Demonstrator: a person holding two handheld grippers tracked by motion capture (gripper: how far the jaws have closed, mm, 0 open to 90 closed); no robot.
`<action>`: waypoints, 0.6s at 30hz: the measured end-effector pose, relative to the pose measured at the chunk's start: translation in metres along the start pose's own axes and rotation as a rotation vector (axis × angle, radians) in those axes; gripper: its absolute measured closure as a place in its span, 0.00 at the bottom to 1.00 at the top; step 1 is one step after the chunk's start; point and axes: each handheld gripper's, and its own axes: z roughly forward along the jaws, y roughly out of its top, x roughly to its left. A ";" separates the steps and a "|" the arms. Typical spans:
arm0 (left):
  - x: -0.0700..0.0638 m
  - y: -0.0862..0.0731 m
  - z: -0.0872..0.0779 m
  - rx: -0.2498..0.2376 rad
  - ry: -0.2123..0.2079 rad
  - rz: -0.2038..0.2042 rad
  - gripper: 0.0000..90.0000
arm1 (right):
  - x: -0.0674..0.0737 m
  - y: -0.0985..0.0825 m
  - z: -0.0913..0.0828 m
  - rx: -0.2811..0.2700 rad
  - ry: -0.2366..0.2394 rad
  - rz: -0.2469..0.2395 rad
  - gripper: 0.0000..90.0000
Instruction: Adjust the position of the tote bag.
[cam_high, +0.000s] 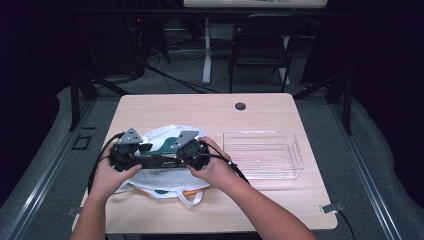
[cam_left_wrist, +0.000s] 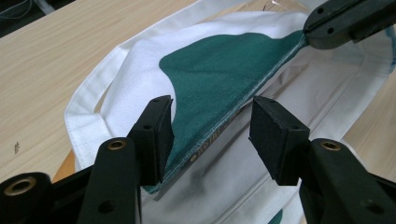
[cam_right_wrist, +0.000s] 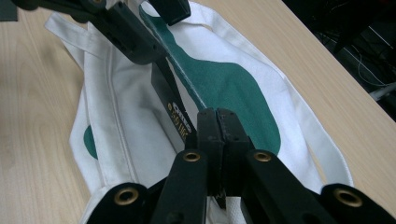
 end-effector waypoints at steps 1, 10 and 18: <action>-0.001 0.000 0.002 0.004 0.002 0.007 0.54 | 0.000 0.000 0.000 0.000 0.000 0.000 0.99; -0.009 0.003 0.008 0.009 0.002 0.042 0.62 | 0.000 0.000 0.001 -0.003 -0.001 0.002 0.99; -0.011 0.002 0.012 0.007 0.023 0.054 0.71 | -0.001 0.001 0.001 -0.001 -0.007 0.002 0.99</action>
